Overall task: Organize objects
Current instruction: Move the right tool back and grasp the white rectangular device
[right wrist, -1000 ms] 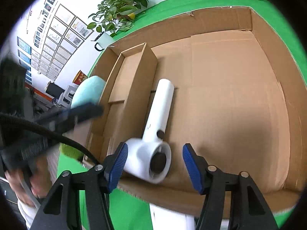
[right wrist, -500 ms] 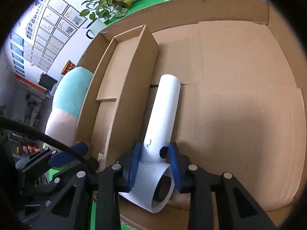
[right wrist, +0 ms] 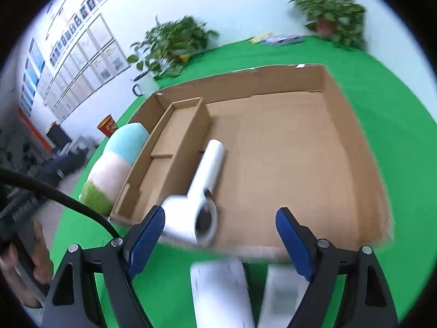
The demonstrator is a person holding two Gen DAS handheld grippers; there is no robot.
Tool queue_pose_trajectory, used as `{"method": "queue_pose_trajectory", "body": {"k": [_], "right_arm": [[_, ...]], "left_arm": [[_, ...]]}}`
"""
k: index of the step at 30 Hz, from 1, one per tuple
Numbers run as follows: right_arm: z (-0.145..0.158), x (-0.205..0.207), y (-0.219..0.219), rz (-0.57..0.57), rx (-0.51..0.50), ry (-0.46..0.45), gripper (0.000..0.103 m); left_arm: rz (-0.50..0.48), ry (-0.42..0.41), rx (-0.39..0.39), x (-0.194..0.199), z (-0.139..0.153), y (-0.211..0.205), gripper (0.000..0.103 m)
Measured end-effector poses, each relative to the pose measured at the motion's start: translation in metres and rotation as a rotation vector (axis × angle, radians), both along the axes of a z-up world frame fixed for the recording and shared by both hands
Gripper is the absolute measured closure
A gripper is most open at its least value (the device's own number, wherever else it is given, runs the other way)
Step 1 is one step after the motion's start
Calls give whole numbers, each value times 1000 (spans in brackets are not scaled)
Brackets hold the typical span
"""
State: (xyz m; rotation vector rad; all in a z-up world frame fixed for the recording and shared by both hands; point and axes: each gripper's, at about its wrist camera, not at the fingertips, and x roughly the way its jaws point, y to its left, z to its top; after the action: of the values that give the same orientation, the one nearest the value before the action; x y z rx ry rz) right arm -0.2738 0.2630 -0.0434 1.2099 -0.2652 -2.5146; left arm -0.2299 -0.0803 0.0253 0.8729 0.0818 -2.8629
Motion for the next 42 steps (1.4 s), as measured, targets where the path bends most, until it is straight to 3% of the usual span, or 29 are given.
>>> {"method": "queue_pose_trajectory", "body": {"k": [2,5,7,8,9,10,13,14,15,16,17,18,19,20,22,23,24,26,31,37,42], "right_arm": [[3,24,-6,-3,7,44,20],[4,55,-15,25,41,97,22],[2,69,-22,48,46,116,31],[-1,78,-19,59,39,116,51],[-4,83,-20,62,35,110,80],[-6,87,-21,57,44,104,93],[-9,95,-23,34,74,111,96],[-8,97,-22,31,69,117,89],[-7,98,-20,29,66,118,61],[-6,99,-20,32,61,117,43],[-5,102,-19,40,40,125,18],[-5,105,-18,44,23,135,18],[-5,107,-18,50,12,136,18],[-6,108,-19,57,14,125,18],[-10,110,-26,82,36,130,18],[-14,112,-32,109,48,127,18],[-17,112,-38,134,59,123,18],[-23,114,-53,180,88,125,18],[-40,109,-61,224,87,89,19],[-56,104,-32,142,148,48,21],[-59,96,-14,91,199,30,23]], "left_arm": [[1,56,7,22,2,5,3],[-20,92,8,45,-2,17,2],[-33,100,4,57,-6,28,2],[-40,101,13,62,-8,32,1],[-52,97,28,68,-11,36,1],[-55,92,36,71,-12,38,1],[-46,96,43,85,-15,45,2],[-43,93,45,88,-15,46,8],[-50,82,48,91,-17,47,33],[-60,68,52,92,-18,47,52],[-71,43,58,90,-20,47,84],[-84,9,73,87,-24,45,93],[-90,-1,81,88,-27,45,93],[-98,3,81,90,-29,47,91],[-95,20,76,90,-32,47,68],[-84,29,77,93,-33,48,27],[-76,43,78,92,-33,46,1],[-63,115,80,101,-30,44,1],[-72,86,45,98,-34,46,1],[-106,93,29,100,-43,50,1],[-24,131,-24,103,-49,56,1]]}}
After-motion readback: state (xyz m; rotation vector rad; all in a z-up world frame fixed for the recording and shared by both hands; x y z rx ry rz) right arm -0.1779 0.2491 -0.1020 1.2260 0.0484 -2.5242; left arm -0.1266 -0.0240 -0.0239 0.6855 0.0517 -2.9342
